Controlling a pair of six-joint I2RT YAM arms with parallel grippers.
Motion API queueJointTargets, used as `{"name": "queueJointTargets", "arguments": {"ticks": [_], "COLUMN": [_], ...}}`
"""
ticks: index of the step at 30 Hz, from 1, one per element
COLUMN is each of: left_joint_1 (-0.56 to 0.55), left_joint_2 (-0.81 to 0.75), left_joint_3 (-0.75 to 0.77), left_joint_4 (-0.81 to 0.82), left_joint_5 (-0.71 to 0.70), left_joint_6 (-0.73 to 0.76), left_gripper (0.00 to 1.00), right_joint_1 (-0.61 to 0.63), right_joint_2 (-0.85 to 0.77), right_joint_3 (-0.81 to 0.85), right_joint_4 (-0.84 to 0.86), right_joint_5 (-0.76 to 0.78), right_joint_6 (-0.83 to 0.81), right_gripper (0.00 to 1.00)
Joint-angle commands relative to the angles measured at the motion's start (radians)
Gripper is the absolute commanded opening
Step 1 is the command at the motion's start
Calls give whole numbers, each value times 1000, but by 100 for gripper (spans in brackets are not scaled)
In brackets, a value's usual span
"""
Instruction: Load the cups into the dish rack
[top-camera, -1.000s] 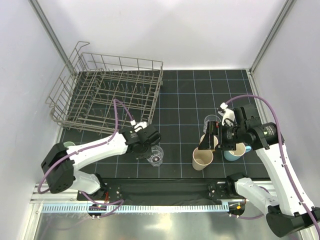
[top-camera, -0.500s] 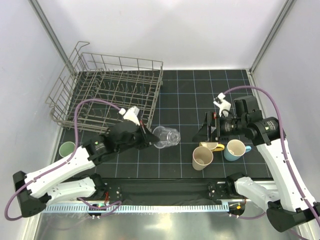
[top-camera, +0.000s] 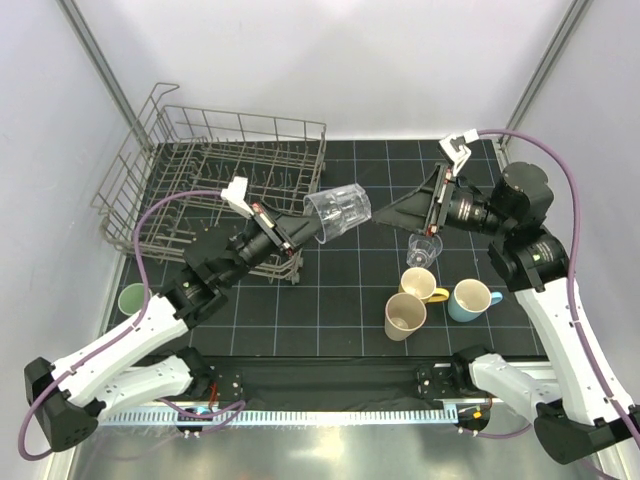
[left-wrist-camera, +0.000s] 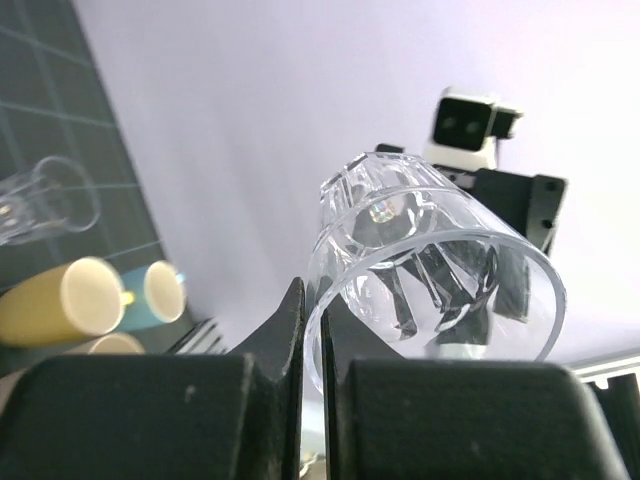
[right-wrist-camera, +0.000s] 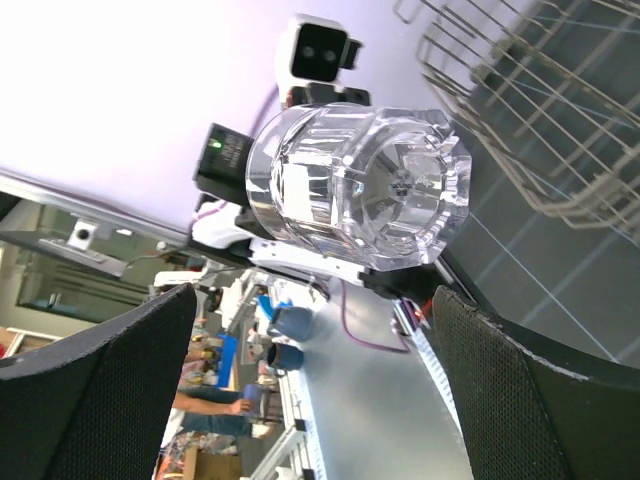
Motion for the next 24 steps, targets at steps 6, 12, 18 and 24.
{"name": "queueJointTargets", "arguments": {"ticks": [6,12,18,24], "left_joint_1": [35,41,41,41], "left_joint_2": [26,52,55,55], "left_joint_3": [-21,-14,-24,-49], "left_joint_4": [363,408,424,469], "left_joint_5": [97,121,133,140], "left_joint_6": [-143,-160,-176,-199], "left_gripper": [0,0,0,0], "right_joint_1": [48,73,114,151], "right_joint_2": [53,62,76,77], "right_joint_3": [19,-9,-13,-12], "right_joint_4": [233,328,388,379], "right_joint_5": [17,85,149,204], "right_joint_6": [171,263,312,286], "right_gripper": [100,100,99,95]}}
